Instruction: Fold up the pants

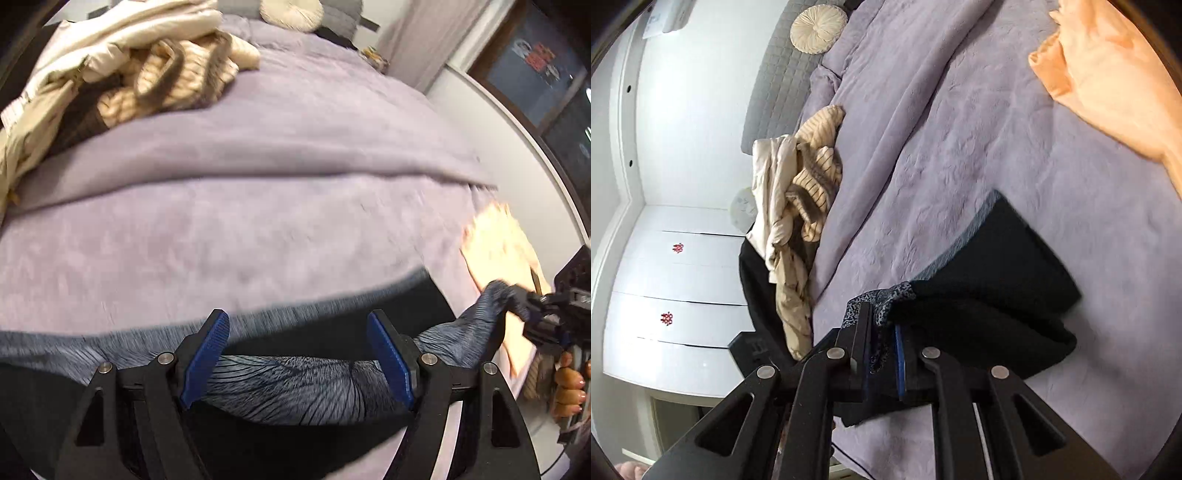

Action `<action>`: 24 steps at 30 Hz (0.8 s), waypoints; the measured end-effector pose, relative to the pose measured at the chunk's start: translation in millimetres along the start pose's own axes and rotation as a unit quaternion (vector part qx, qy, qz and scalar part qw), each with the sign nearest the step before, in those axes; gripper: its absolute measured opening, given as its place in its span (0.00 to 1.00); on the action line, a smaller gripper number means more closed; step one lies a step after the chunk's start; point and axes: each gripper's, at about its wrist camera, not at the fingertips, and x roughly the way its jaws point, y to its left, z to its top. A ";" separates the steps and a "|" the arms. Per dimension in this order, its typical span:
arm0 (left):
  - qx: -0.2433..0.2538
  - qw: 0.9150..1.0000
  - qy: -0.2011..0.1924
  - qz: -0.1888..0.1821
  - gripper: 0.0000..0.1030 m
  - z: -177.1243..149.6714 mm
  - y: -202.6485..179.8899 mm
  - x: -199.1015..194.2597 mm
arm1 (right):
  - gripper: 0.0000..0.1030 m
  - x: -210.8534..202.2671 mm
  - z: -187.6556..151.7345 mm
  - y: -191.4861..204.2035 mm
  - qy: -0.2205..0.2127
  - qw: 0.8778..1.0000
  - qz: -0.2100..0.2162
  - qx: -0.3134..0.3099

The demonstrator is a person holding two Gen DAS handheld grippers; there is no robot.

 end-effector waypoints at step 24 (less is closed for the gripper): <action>-0.073 0.982 0.042 0.170 0.78 -77.0 99.9 29.7 | 0.18 60.2 33.2 -20.9 0.070 0.929 -0.317 -0.178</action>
